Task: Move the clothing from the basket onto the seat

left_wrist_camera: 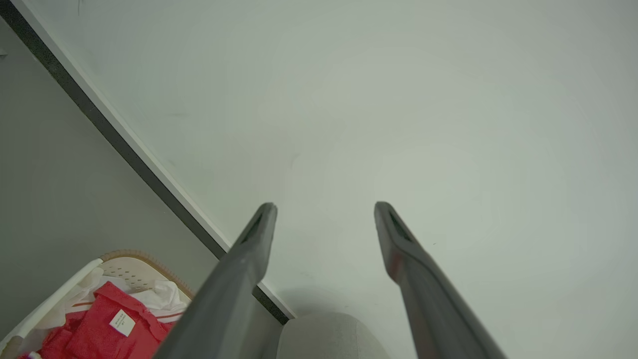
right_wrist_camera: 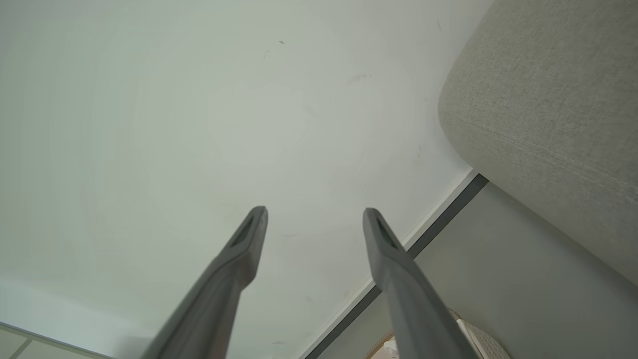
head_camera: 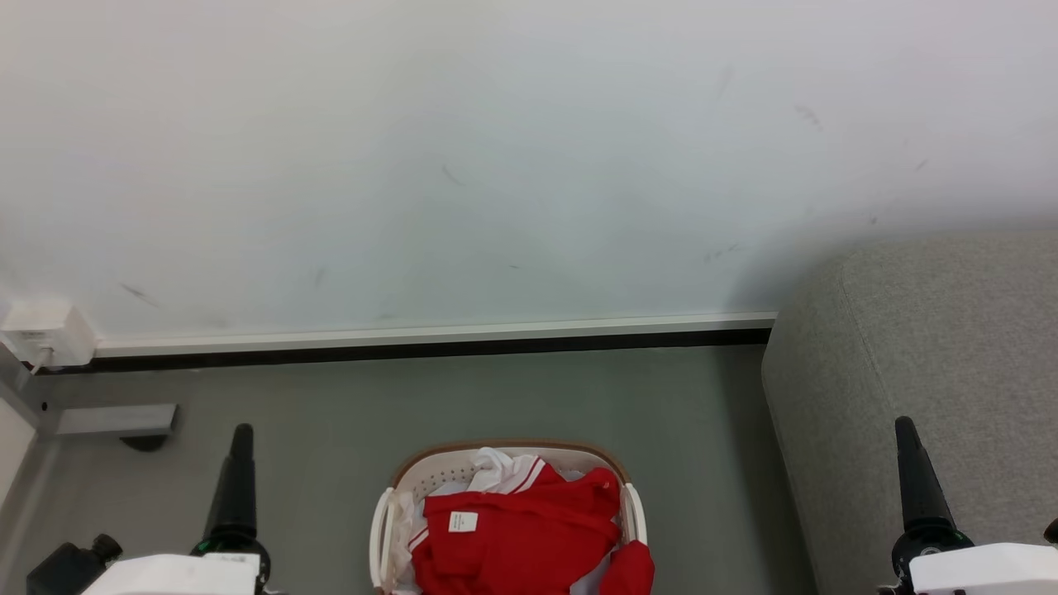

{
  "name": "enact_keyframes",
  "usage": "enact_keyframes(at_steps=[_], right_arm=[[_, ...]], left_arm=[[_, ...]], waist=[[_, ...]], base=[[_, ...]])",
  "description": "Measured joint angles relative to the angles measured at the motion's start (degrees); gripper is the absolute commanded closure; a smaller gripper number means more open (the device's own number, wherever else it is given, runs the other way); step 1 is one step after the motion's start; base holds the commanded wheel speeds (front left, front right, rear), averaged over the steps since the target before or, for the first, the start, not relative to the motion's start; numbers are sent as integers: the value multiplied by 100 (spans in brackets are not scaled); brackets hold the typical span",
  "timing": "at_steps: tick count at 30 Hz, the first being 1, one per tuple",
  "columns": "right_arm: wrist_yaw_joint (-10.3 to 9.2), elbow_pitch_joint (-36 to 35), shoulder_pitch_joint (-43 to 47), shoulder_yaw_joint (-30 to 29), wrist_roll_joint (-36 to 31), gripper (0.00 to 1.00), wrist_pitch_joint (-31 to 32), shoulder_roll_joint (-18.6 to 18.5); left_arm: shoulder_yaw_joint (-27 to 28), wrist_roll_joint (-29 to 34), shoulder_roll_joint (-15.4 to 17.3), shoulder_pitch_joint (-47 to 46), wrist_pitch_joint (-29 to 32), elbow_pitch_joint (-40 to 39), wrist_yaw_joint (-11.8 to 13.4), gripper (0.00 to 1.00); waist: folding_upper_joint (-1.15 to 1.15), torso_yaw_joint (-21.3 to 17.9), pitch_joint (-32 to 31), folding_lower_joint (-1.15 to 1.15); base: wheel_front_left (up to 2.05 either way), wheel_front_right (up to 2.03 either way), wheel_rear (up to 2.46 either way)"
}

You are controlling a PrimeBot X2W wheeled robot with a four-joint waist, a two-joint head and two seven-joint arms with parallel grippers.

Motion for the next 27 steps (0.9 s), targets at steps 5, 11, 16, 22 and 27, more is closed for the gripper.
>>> enact_keyframes(at_steps=[5,11,16,22,27], right_arm=[[0,5,-1,68,-793,0,-99,-3],[0,-22,-1,172,-1640,0,-221,-4],[0,-53,-2,220,-2263,0,-307,-7],[0,-97,-2,178,-2906,0,-404,-9],[0,-103,0,136,-3328,0,-498,-12]], left_arm=[[12,744,9,1,-103,-86,0,0],[10,1545,12,5,-226,-169,0,0],[-10,2210,27,47,-302,-315,60,0],[-212,2861,130,133,-400,-282,258,0],[-341,3195,213,144,-500,-245,417,0]], waist=[[0,-26,-5,0],[0,-59,-15,0],[0,-85,-31,0],[0,-113,-45,0],[0,-130,-48,0]], base=[[0,0,0],[0,0,0],[0,0,0],[0,0,0],[0,0,0]])
